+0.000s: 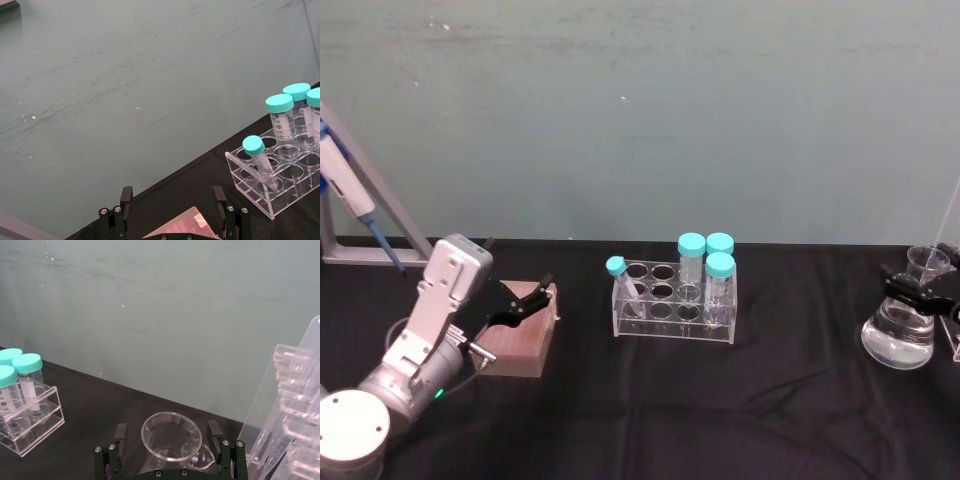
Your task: Place the experimental apparatus aside using one hand.
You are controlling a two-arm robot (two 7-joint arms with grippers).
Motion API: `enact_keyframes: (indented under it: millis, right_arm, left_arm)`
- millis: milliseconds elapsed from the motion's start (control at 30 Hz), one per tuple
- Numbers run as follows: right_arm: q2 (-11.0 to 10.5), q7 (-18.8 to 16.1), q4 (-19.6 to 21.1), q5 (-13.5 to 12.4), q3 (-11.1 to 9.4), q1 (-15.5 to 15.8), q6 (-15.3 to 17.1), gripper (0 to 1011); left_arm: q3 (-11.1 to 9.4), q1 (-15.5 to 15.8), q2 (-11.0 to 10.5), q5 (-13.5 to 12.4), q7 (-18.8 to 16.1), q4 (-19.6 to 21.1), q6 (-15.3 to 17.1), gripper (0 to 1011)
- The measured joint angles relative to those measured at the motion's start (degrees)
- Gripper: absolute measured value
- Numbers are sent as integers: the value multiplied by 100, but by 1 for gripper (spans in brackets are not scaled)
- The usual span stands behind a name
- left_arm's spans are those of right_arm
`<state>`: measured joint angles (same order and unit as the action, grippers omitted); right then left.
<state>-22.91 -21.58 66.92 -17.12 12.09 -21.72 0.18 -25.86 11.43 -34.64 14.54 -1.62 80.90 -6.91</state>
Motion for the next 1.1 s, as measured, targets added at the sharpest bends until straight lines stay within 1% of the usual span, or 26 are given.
enact_keyframes:
  millis: [267,700,867,1100]
  right_arm:
    - [-17,115,268,94,-133,156,-97,1000]
    - [-21,91,548,113,-278,284,-201,1000]
    - [-26,25,704,72,-311,357,-250,1000]
    - [-44,-179,1023,-133,-355,563,-417,1000]
  left_arm:
    - [0,0,0,0,0,0,0,1000]
    - [0,0,0,0,0,0,0,1000]
    - [0,0,0,0,0,0,0,1000]
    - [0,0,0,0,0,0,0,1000]
